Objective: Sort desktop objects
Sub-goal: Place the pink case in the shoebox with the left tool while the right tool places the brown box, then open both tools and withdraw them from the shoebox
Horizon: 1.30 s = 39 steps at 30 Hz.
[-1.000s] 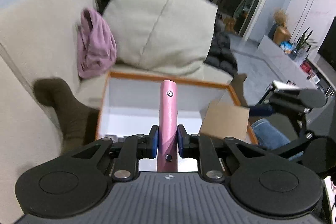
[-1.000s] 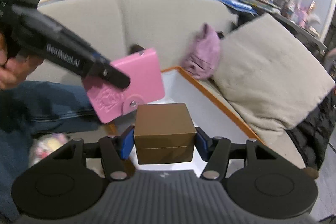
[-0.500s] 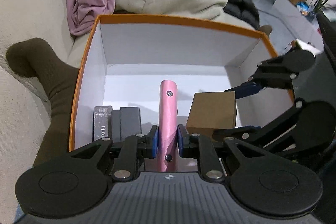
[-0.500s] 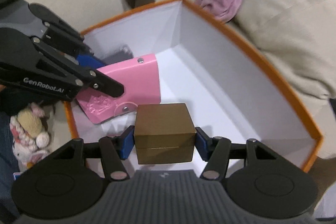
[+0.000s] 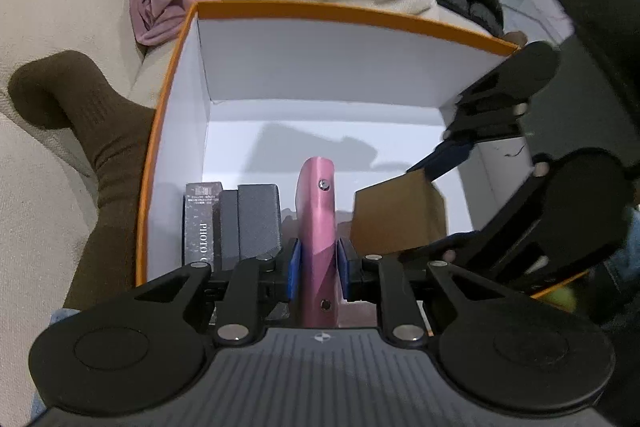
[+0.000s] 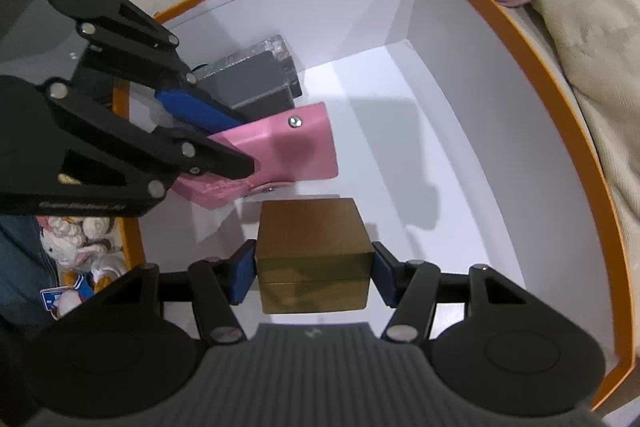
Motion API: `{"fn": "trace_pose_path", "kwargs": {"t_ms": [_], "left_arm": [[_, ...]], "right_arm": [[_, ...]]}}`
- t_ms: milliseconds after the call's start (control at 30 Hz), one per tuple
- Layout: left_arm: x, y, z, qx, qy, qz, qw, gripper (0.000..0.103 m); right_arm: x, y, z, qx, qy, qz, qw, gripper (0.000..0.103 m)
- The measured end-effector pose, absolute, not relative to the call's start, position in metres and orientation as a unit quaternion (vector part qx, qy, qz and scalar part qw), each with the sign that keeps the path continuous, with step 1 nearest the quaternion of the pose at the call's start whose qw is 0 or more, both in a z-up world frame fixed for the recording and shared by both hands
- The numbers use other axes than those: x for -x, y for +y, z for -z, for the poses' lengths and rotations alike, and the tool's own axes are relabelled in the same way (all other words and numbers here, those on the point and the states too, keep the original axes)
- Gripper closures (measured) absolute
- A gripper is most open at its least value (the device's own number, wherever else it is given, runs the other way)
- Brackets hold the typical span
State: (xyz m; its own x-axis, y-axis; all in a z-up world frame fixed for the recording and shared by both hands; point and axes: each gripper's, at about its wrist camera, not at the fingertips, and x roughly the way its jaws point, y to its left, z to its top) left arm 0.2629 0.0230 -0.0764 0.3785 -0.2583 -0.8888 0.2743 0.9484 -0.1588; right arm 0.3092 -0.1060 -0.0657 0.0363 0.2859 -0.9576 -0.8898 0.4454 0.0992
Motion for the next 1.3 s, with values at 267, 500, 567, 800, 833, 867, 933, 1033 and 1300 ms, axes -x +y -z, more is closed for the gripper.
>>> {"fn": "trace_pose_path", "kwargs": {"t_ms": [267,500,567,800,833,867,933,1033,1300], "left_arm": [[-0.24,0.061,0.044,0.039,0.476,0.146,0.867,0.076],[-0.235,0.091,0.04,0.078,0.445,0.106,0.886,0.075],[-0.232,0.095,0.039,0.087,0.442,0.107,0.887,0.075],[-0.229,0.101,0.042,0.102,0.433,0.115,0.888,0.075],[-0.229,0.102,0.042,0.104,0.43,0.115,0.889,0.075],[-0.228,0.102,0.042,0.106,0.427,0.116,0.891,0.075],[-0.227,0.103,0.04,0.106,0.423,0.116,0.892,0.075],[-0.223,0.103,0.037,0.1,0.413,0.111,0.898,0.075],[-0.225,0.109,0.039,0.107,0.416,0.099,0.898,0.075]], "right_arm": [[-0.312,-0.084,0.066,0.309,0.54,-0.446,0.643,0.042],[-0.314,-0.069,0.066,0.334,0.551,-0.443,0.623,0.042],[-0.314,-0.066,0.066,0.335,0.552,-0.442,0.623,0.041],[-0.319,-0.068,0.06,0.314,0.552,-0.441,0.634,0.041],[-0.319,-0.07,0.058,0.307,0.552,-0.441,0.638,0.039],[-0.32,-0.073,0.054,0.299,0.55,-0.442,0.642,0.037],[-0.32,-0.08,0.044,0.285,0.541,-0.443,0.656,0.036],[-0.32,-0.096,0.031,0.267,0.532,-0.438,0.674,0.038],[-0.316,-0.126,0.04,0.298,0.54,-0.408,0.673,0.046]]}}
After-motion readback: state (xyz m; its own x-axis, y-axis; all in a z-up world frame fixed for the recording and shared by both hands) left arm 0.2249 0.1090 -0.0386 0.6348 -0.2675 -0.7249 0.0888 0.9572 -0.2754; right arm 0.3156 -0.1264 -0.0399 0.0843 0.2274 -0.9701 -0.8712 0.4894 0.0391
